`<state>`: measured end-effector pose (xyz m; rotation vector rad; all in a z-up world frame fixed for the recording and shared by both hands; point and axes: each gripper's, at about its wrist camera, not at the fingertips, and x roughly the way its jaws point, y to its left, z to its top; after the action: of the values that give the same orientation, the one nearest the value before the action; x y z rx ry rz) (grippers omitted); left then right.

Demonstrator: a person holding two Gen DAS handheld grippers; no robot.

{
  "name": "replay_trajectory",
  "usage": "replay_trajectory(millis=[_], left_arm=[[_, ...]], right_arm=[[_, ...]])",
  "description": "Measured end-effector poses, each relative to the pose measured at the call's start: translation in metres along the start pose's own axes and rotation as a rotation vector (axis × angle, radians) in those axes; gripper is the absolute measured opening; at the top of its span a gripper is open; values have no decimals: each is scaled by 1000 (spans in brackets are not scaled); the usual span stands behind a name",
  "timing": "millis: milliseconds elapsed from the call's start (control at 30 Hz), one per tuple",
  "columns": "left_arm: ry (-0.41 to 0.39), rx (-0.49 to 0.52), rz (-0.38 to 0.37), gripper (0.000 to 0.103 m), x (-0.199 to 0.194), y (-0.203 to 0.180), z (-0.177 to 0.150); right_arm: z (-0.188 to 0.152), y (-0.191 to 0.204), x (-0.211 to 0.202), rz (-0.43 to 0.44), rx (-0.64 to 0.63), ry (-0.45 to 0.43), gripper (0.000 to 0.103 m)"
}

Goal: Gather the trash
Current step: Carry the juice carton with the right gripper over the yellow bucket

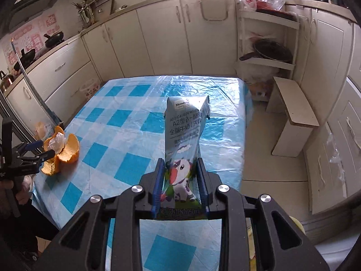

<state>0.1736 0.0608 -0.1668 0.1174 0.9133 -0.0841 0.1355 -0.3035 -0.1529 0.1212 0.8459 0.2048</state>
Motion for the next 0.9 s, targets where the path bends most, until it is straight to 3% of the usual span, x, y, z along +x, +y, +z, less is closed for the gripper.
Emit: replay_trajectory(millis=[900], left_arm=[[1, 17, 5, 96, 7, -6, 4]], right_arm=[[-4, -13, -8, -27, 17, -21, 29]])
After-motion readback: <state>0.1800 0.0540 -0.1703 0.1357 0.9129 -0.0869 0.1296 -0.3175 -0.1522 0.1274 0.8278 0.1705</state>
